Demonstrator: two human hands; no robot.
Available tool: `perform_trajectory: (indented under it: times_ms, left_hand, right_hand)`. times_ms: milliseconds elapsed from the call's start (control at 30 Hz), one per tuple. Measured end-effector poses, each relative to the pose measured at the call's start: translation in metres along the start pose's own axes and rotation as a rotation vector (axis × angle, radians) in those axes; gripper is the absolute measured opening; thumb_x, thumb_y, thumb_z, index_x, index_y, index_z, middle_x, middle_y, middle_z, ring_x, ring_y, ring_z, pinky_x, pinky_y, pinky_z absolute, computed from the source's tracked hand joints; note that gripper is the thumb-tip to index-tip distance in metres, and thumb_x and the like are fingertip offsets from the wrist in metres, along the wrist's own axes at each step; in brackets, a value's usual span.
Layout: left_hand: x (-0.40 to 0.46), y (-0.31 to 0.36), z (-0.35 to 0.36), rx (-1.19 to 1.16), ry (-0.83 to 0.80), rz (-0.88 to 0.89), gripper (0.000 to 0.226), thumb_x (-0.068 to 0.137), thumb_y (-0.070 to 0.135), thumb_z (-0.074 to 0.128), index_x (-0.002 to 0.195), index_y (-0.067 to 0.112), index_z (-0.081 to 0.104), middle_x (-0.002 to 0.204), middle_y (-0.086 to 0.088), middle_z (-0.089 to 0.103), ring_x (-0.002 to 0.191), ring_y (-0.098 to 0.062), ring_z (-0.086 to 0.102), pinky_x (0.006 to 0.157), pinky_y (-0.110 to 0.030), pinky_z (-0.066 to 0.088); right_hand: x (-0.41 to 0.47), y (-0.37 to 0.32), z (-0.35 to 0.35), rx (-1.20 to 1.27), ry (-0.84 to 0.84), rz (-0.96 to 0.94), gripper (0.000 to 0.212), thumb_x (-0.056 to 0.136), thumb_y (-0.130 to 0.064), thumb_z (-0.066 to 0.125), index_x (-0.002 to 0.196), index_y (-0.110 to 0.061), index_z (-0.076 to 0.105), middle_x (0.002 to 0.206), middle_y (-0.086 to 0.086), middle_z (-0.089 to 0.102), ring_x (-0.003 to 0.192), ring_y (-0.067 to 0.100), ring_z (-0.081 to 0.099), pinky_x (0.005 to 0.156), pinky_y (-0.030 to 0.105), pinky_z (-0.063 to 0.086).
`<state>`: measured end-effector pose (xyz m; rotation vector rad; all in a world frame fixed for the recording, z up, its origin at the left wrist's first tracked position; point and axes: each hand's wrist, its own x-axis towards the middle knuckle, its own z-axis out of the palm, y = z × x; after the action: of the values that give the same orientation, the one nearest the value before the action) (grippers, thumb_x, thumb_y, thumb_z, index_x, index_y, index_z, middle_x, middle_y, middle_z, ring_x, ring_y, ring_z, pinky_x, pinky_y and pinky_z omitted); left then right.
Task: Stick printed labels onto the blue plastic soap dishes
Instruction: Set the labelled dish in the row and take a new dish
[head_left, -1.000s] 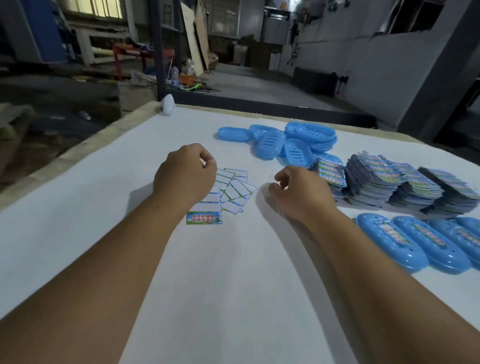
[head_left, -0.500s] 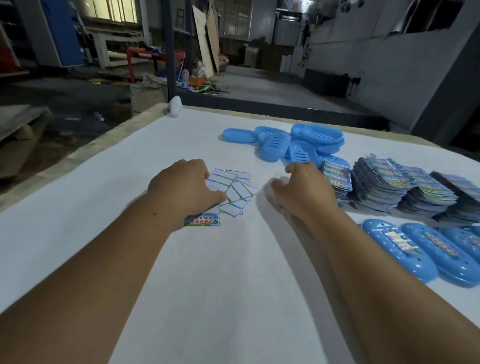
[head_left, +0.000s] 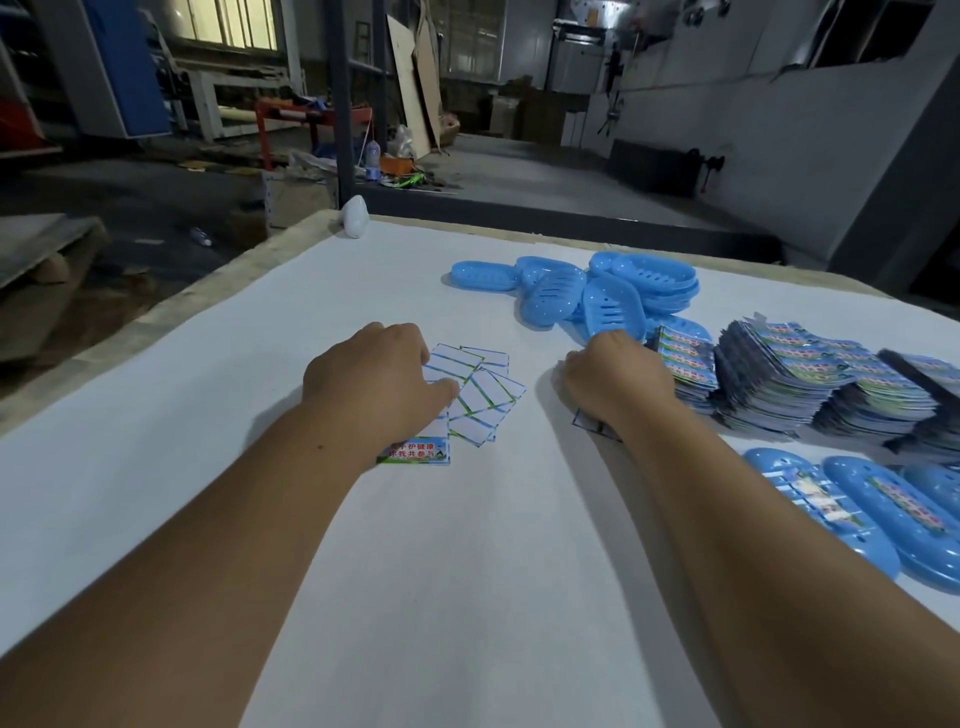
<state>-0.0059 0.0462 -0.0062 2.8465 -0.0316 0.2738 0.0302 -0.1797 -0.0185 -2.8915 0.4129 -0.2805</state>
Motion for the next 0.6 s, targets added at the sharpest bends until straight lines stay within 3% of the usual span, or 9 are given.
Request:
perform_trajectory:
  times_ms: [100, 233, 333, 400, 467, 533, 600]
  left_hand:
    - [-0.001, 0.002, -0.001, -0.009, 0.033, 0.004, 0.047, 0.085, 0.066, 0.061, 0.119, 0.034, 0.058, 0.115, 0.004, 0.057, 0.094, -0.015, 0.053, 0.069, -0.032, 0.038]
    - [-0.002, 0.005, -0.002, -0.048, 0.093, 0.027, 0.038, 0.088, 0.061, 0.061, 0.115, 0.034, 0.060, 0.110, 0.006, 0.056, 0.093, -0.014, 0.053, 0.070, -0.031, 0.037]
    - [-0.002, 0.006, 0.000, -0.094, 0.129, 0.054, 0.032, 0.090, 0.056, 0.063, 0.112, 0.033, 0.061, 0.104, 0.008, 0.052, 0.093, -0.014, 0.053, 0.071, -0.030, 0.038]
    - [-0.003, 0.008, 0.002, -0.128, 0.152, 0.096, 0.030, 0.090, 0.051, 0.065, 0.114, 0.032, 0.061, 0.107, 0.006, 0.053, 0.095, -0.015, 0.053, 0.073, -0.030, 0.041]
    - [-0.004, 0.010, 0.004, -0.164, 0.176, 0.171, 0.033, 0.090, 0.044, 0.068, 0.119, 0.031, 0.059, 0.115, 0.004, 0.053, 0.103, -0.017, 0.054, 0.080, -0.031, 0.044]
    - [-0.006, 0.013, 0.004, -0.192, 0.208, 0.274, 0.042, 0.089, 0.037, 0.071, 0.127, 0.028, 0.056, 0.125, 0.002, 0.052, 0.112, -0.020, 0.053, 0.089, -0.035, 0.046]
    - [-0.008, 0.016, 0.003, -0.208, 0.232, 0.371, 0.056, 0.087, 0.031, 0.074, 0.137, 0.026, 0.050, 0.137, 0.002, 0.048, 0.119, -0.022, 0.050, 0.096, -0.038, 0.046]
  right_hand:
    - [-0.003, 0.002, 0.001, 0.034, 0.057, -0.016, 0.017, 0.093, -0.016, 0.051, 0.080, -0.011, 0.043, 0.095, 0.008, 0.046, 0.083, 0.033, 0.049, 0.068, 0.035, 0.039]
    - [-0.005, 0.007, -0.006, 0.182, 0.180, -0.010, 0.012, 0.080, -0.004, 0.052, 0.070, -0.006, 0.058, 0.073, 0.011, 0.056, 0.070, 0.034, 0.050, 0.052, 0.029, 0.031]
    - [-0.011, 0.011, -0.013, 0.344, 0.324, -0.044, 0.019, 0.081, -0.002, 0.053, 0.088, -0.002, 0.072, 0.084, 0.014, 0.070, 0.076, 0.037, 0.062, 0.065, 0.037, 0.054]
    - [-0.015, 0.012, -0.016, 0.453, 0.372, -0.067, 0.016, 0.092, -0.011, 0.057, 0.101, -0.010, 0.070, 0.095, 0.002, 0.072, 0.087, 0.026, 0.063, 0.074, 0.034, 0.051]
    - [-0.019, 0.011, -0.019, 0.549, 0.376, -0.110, 0.019, 0.100, -0.020, 0.053, 0.118, -0.018, 0.061, 0.092, -0.008, 0.064, 0.084, 0.017, 0.058, 0.073, 0.030, 0.042]
    - [-0.024, 0.010, -0.024, 0.629, 0.359, -0.146, 0.027, 0.104, -0.022, 0.048, 0.129, -0.020, 0.055, 0.083, -0.019, 0.057, 0.077, 0.008, 0.056, 0.073, 0.031, 0.043]
    - [-0.029, 0.010, -0.030, 0.713, 0.312, -0.161, 0.033, 0.105, -0.020, 0.046, 0.137, -0.019, 0.055, 0.087, -0.022, 0.056, 0.077, 0.002, 0.056, 0.076, 0.030, 0.047]
